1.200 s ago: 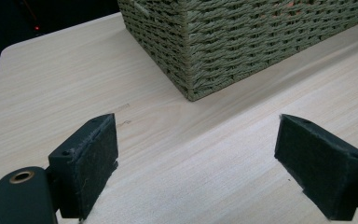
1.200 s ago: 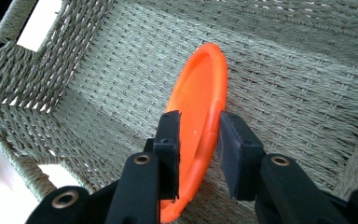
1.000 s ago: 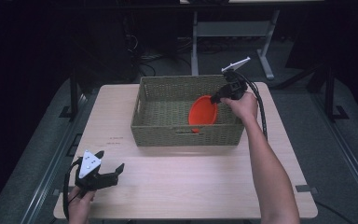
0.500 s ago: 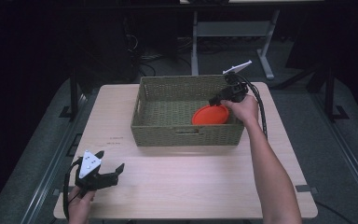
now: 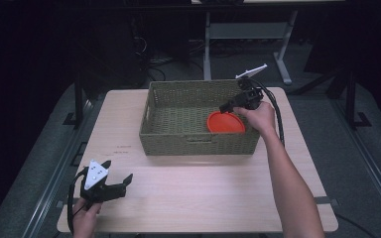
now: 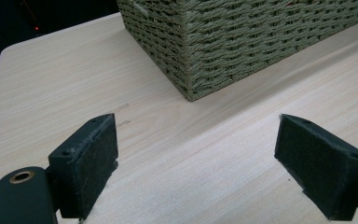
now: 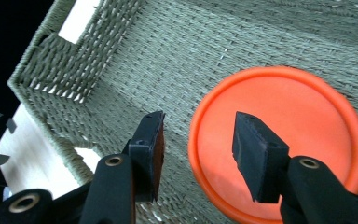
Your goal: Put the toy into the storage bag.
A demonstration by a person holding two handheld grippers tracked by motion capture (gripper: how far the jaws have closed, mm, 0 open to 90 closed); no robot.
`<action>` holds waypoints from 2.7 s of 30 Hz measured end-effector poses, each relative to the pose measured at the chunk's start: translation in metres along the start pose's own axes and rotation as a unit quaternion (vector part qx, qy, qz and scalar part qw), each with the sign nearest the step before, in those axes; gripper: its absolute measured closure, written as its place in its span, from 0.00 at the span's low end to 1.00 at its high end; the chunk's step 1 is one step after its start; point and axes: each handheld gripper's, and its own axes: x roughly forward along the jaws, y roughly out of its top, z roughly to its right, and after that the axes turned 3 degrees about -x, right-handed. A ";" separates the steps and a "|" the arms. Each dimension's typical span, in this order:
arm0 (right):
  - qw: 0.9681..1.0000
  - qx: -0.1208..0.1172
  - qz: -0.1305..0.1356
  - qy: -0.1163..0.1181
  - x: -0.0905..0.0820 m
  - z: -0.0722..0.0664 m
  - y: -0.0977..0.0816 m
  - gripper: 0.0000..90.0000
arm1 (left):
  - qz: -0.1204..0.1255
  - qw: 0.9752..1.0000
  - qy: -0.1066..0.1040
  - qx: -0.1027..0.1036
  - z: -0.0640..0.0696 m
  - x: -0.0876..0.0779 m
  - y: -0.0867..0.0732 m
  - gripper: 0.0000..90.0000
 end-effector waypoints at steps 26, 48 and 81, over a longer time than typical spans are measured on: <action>0.999 -0.018 0.015 0.026 -0.018 -0.017 -0.017 0.51 | -0.001 1.000 0.000 0.006 0.001 0.000 0.000 0.14; 0.999 -0.024 0.030 0.035 -0.033 -0.019 -0.043 0.45 | 0.000 1.000 0.001 0.005 0.001 0.000 0.000 0.14; 0.994 -0.082 0.055 0.055 -0.060 -0.040 -0.093 0.32 | 0.000 1.000 0.003 0.005 0.000 0.000 0.000 0.14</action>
